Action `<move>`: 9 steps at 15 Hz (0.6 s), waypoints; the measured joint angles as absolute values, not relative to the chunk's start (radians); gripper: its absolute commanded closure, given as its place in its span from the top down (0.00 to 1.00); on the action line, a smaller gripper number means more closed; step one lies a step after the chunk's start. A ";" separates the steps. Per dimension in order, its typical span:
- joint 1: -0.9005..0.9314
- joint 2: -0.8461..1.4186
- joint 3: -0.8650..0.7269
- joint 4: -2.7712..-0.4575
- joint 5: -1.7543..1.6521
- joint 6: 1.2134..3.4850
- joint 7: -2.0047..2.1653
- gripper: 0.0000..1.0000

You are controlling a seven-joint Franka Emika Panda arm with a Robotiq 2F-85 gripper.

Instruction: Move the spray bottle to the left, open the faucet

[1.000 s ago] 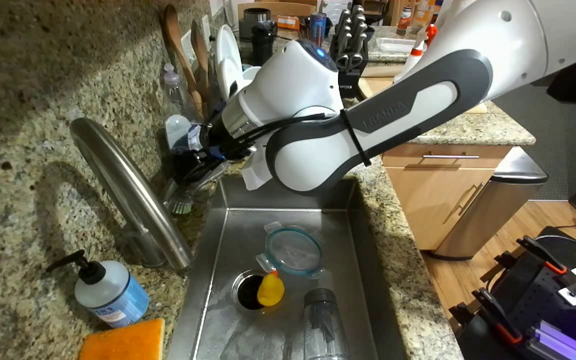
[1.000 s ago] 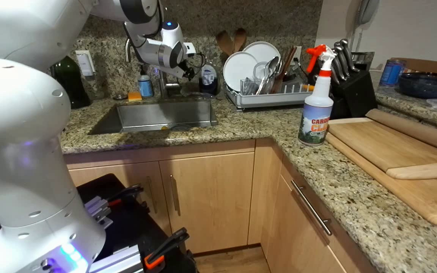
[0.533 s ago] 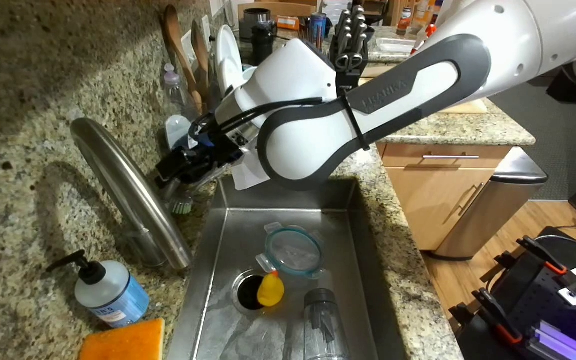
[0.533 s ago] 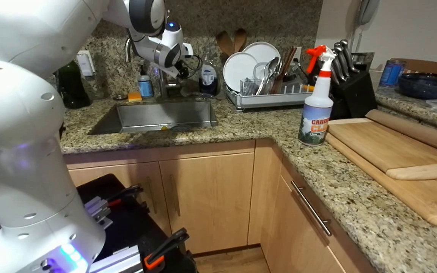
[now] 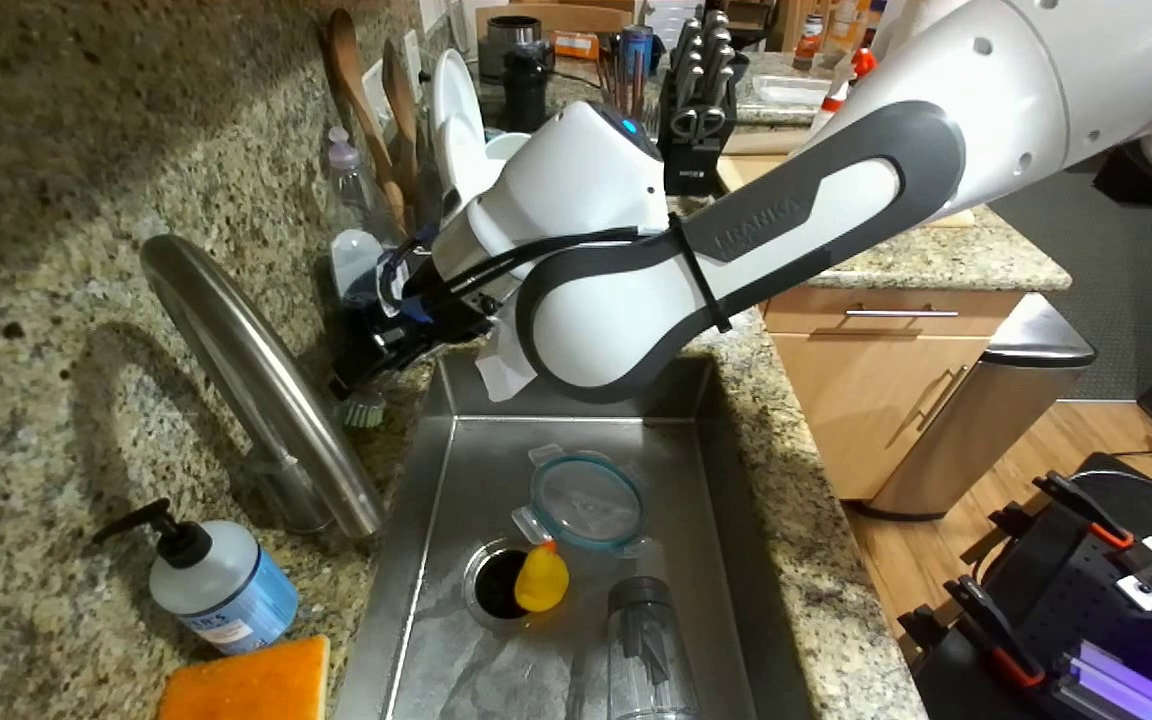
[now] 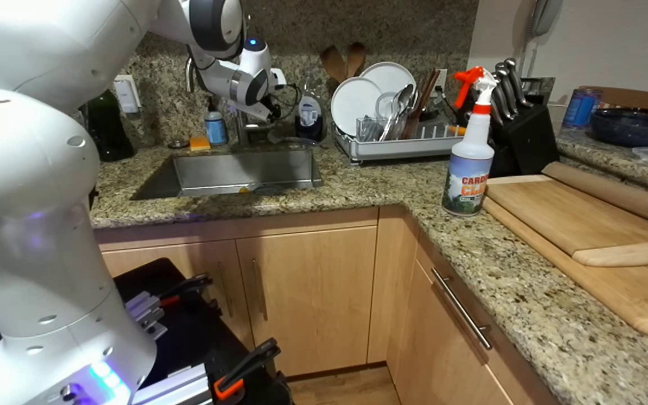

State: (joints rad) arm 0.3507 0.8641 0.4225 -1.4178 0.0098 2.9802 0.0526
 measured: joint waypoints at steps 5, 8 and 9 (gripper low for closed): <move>0.398 0.893 0.358 -1.370 -0.044 2.983 -0.037 0.22; 0.418 0.903 0.342 -1.339 -0.080 2.995 -0.075 0.02; 0.424 0.904 0.341 -1.331 -0.087 3.004 -0.083 0.01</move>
